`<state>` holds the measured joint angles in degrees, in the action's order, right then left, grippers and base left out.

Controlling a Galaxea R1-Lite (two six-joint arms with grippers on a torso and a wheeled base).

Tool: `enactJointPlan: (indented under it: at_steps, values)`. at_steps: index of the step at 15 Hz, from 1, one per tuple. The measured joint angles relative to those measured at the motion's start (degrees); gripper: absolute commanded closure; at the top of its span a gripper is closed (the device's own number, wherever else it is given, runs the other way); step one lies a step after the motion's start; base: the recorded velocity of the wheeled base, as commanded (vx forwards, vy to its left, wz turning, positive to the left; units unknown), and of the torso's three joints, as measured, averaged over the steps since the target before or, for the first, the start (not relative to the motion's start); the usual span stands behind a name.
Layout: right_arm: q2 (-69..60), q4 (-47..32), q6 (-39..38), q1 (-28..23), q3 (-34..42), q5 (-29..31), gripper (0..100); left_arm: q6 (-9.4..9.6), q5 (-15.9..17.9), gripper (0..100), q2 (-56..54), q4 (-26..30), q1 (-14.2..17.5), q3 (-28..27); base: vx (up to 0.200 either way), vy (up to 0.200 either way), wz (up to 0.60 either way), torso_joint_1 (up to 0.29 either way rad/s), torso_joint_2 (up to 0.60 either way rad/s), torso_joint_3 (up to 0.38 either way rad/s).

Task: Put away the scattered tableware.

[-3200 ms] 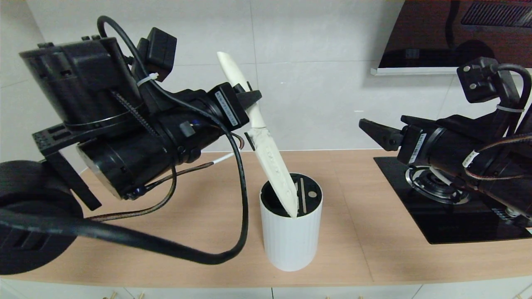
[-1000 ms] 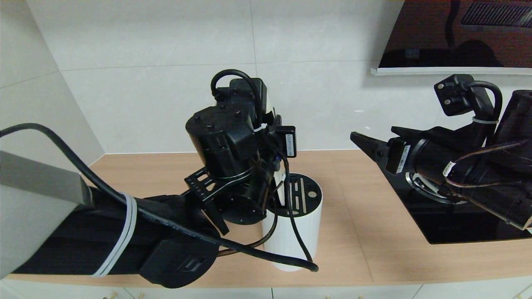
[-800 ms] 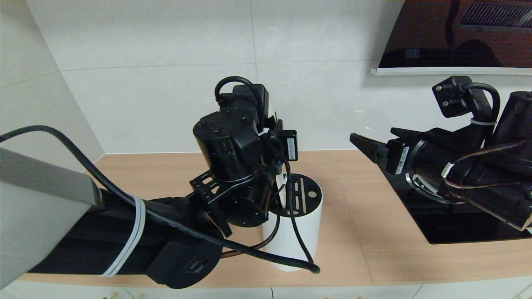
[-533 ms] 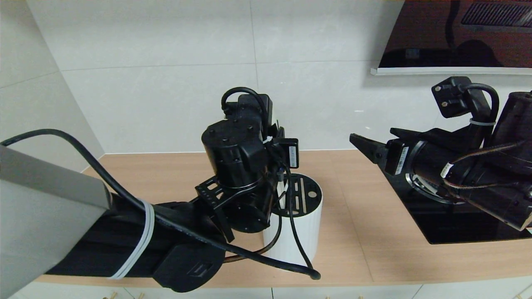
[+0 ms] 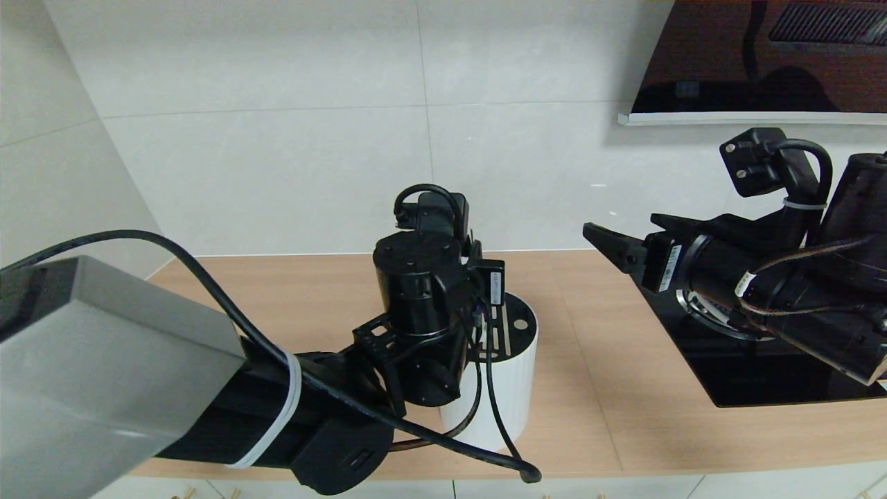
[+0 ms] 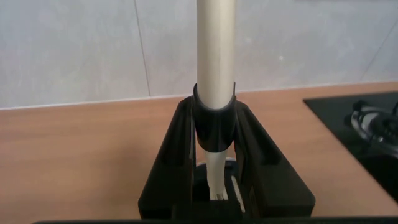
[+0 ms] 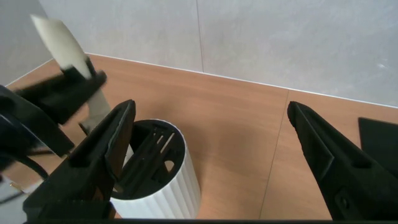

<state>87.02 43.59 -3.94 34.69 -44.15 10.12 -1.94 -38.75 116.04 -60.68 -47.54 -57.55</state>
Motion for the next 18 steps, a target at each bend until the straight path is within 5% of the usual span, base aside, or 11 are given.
enactJointPlan:
  at_steps: [17, 18]
  values:
    - [0.09, -0.07, 0.09, 0.09, 0.11, 0.17, 0, -1.37, 0.02, 100, 4.11, 0.06, -1.49, 2.84, 0.000, 0.000, 0.00, 0.000, 0.00, 0.000]
    - [0.09, -0.05, 0.06, 0.09, 0.11, 0.15, 0, -1.37, 0.02, 0, 4.13, 0.06, -1.51, 2.86, 0.000, 0.000, 0.00, 0.000, 0.00, 0.000]
